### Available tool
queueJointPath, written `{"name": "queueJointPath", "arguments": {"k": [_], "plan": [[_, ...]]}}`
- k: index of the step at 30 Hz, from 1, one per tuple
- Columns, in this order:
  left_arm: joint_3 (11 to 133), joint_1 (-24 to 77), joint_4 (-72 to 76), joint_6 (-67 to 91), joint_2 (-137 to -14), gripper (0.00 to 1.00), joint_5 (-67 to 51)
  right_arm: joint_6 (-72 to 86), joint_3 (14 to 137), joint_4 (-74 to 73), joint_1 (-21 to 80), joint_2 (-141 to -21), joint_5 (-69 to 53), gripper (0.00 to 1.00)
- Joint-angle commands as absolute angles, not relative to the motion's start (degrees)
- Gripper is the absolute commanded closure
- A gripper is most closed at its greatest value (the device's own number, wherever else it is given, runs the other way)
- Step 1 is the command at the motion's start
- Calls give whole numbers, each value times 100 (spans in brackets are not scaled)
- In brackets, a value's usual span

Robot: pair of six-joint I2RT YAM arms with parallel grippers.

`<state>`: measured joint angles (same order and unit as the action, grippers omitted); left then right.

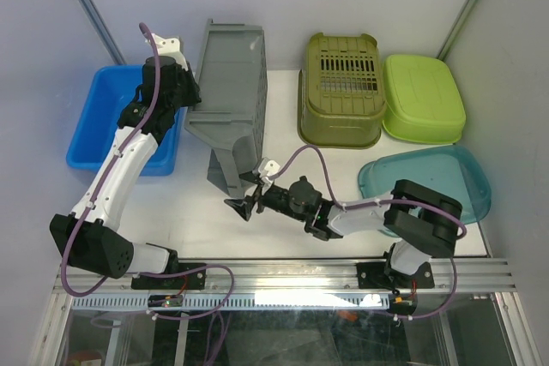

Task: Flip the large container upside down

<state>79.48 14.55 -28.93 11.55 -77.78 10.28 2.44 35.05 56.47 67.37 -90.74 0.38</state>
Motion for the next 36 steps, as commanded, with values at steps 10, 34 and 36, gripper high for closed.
{"name": "queueJointPath", "arguments": {"k": [10,34,36], "plan": [[7937,1430,-3699,1252,-7735,100,613,-340,4290,7739,6704,-10379,196,23],[7440,1372,-3784,1397,-7724,100,1261,-968,5474,1793,6615,-7821,-323,100],[7367,1372,-3766,1462,-7826,100,1177,-1759,5853,1053,6707,-7735,480,100]]}}
